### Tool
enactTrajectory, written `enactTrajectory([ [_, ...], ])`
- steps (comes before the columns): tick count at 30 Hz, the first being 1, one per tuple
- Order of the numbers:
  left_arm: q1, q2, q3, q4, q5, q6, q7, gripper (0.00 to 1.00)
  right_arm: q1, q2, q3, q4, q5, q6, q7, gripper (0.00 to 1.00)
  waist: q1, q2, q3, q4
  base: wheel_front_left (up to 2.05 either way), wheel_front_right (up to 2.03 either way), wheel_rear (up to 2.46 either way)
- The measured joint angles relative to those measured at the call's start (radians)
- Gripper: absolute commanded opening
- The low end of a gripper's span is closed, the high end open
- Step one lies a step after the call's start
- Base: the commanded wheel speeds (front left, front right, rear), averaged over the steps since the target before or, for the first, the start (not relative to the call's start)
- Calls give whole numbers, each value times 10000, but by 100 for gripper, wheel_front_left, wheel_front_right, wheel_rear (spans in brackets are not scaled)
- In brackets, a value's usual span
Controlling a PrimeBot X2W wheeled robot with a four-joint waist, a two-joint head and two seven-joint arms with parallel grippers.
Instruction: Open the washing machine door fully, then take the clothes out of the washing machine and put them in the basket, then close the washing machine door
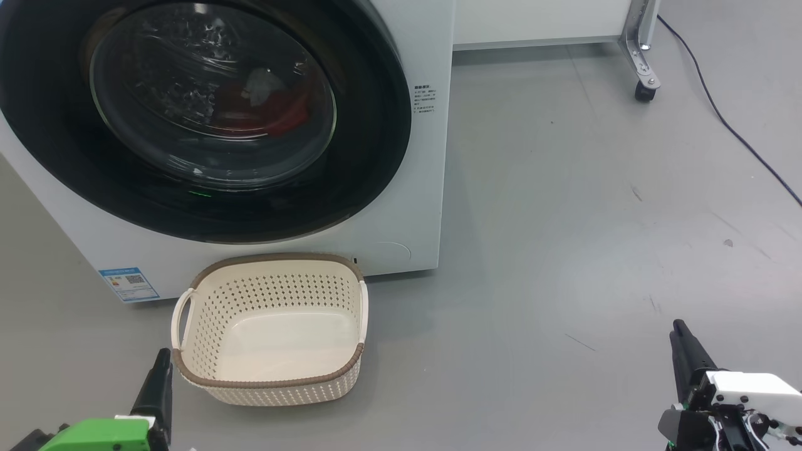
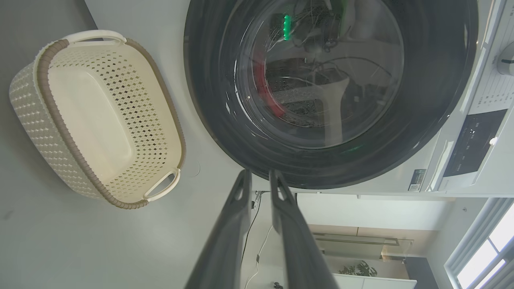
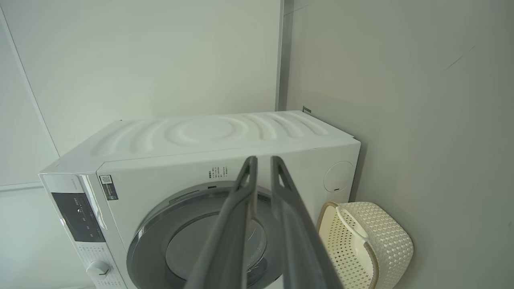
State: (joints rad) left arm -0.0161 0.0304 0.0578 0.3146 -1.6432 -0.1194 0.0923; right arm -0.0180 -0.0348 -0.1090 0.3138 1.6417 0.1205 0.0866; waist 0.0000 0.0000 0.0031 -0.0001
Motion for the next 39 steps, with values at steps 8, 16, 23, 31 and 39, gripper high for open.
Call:
enactTrajectory([
  [8, 121, -61, -123, -12, 6, 0, -67, 100, 119, 35, 6, 25, -69, 0, -77, 100, 0, 0, 5, -4, 0, 0, 0],
  [16, 112, -59, -293, -121, 8, 0, -263, 100, 119, 25, 31, -81, -320, 0, -280, 100, 0, 0, 11, -6, 0, 0, 0],
  [23, 102, -58, -514, -299, 100, 0, -546, 100, 119, -12, 119, -171, -587, 0, -495, 100, 0, 0, 11, -6, 0, 0, 0],
  [31, 30, -56, -748, -548, 594, 0, -853, 100, 119, -165, 265, -249, -1174, 0, -767, 100, 0, 0, 15, -4, 0, 0, 0],
  [39, -94, 276, -1110, -702, 1881, 0, -1237, 100, 119, -462, 508, -336, -2284, 2, -1152, 100, 0, 0, 35, 1, 0, 0, 0],
])
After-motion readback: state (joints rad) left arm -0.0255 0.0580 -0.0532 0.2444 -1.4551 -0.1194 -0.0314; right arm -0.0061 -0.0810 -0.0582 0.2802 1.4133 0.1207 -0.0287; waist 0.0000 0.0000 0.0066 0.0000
